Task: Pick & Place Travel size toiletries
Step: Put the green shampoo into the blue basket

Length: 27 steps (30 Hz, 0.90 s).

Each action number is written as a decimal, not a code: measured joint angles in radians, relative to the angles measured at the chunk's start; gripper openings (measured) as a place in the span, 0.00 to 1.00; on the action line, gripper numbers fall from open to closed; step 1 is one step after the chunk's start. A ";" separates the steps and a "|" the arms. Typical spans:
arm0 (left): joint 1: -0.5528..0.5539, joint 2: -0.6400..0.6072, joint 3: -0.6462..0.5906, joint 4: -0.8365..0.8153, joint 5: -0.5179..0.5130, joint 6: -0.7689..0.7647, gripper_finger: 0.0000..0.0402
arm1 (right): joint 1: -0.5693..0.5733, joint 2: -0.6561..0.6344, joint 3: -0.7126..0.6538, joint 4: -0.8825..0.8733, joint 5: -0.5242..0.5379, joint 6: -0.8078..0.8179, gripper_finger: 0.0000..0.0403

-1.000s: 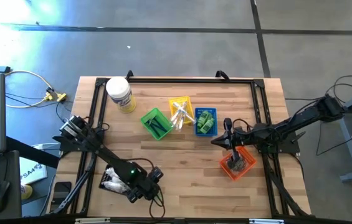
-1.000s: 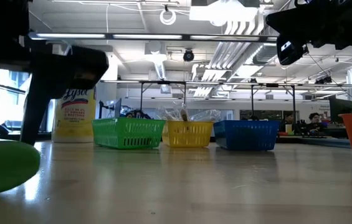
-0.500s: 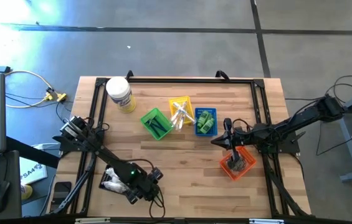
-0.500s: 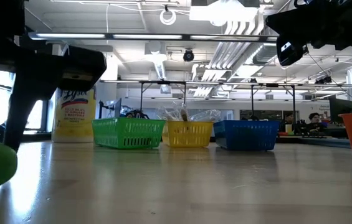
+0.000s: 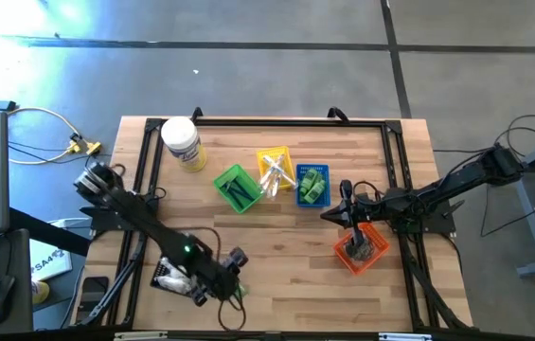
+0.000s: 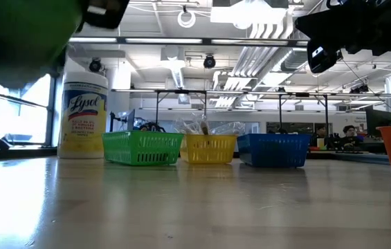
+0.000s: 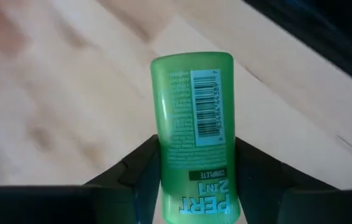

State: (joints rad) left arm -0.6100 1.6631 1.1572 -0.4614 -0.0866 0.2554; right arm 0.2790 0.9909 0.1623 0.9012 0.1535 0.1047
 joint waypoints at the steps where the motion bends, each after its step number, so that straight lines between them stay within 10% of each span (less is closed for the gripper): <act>1: 0.012 -0.032 0.000 -0.014 -0.004 0.002 0.41 | 0.000 0.000 0.000 0.000 0.000 0.000 0.01; 16: 0.401 -0.505 -0.142 0.028 0.124 0.145 0.38 | 0.000 0.000 0.000 0.004 0.001 -0.001 0.02; 27: 0.695 -0.587 -0.472 0.687 0.305 -0.003 0.38 | 0.000 0.000 0.000 0.006 0.110 -0.034 0.09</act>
State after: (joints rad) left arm 0.0852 1.0762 0.6856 0.2256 0.2182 0.2525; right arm 0.2787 0.9909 0.1623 0.9068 0.2635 0.0711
